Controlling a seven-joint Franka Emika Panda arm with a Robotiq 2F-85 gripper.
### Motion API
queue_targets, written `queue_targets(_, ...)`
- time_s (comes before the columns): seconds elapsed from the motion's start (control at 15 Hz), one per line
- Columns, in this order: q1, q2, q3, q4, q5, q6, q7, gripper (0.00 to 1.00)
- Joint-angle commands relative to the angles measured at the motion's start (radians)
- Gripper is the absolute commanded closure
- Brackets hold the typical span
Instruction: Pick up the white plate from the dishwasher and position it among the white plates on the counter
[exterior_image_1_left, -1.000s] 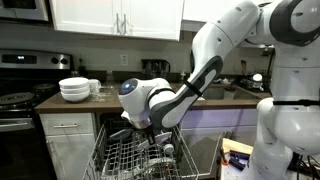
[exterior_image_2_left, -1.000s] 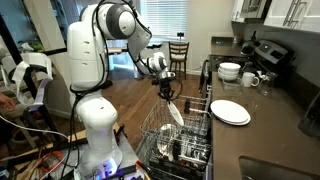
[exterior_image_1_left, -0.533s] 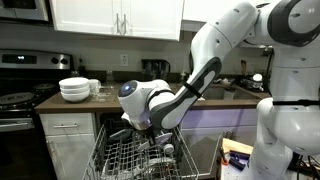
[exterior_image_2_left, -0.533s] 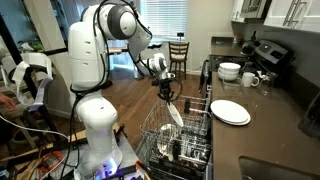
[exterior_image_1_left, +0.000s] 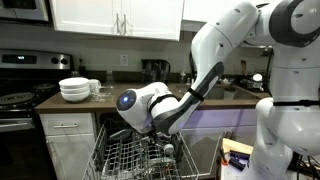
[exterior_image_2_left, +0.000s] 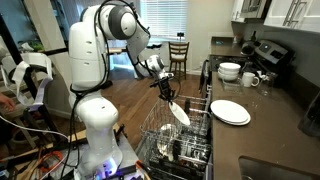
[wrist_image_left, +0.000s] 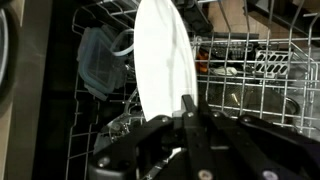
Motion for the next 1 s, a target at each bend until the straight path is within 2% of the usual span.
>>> queue_targets(0.0,0.031,-0.003,0.009,0.018,-0.084,-0.106,0.124,0.97)
queue_targets(0.33,0.061,-0.009,0.030,0.018,-0.160,-0.207,0.262,0.97)
queue_targets(0.93,0.099,-0.017,0.080,-0.004,-0.327,-0.316,0.509,0.97)
